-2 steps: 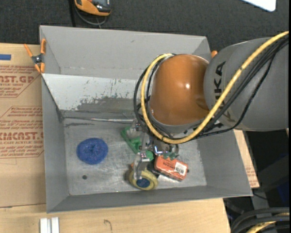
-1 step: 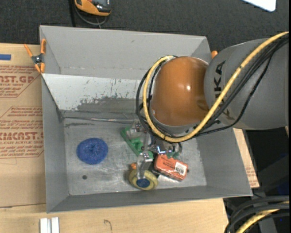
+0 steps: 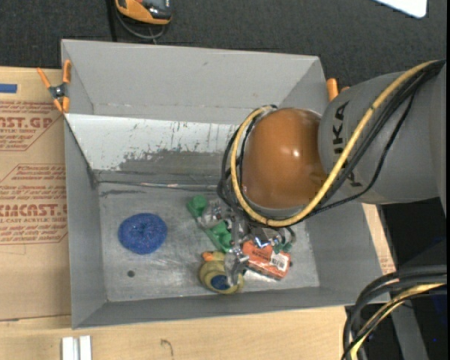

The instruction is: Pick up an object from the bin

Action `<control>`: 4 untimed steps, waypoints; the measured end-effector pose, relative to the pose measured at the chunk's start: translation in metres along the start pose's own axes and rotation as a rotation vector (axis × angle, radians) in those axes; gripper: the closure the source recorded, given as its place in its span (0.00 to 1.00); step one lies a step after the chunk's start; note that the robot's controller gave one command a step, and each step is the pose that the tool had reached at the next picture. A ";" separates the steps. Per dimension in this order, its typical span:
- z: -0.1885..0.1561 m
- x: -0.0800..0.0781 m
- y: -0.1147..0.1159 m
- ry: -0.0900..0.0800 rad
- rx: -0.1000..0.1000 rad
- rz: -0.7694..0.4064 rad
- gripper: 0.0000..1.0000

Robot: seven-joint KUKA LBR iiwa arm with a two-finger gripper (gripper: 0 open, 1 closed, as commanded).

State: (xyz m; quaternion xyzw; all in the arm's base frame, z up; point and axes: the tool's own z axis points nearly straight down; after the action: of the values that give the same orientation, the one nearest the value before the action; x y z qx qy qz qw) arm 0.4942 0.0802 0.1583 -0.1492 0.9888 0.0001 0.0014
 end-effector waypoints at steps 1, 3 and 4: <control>0.036 0.004 -0.002 0.001 -0.001 -0.030 0.00; 0.080 0.013 -0.020 -0.025 0.002 -0.213 1.00; 0.079 0.013 -0.020 -0.025 0.002 -0.213 1.00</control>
Offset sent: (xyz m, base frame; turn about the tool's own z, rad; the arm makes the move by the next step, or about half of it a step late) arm -0.0145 -0.0266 -0.0875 -0.2115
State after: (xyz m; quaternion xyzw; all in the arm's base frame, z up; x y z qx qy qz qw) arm 0.4879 0.0577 0.0787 -0.2533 0.9673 0.0007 0.0138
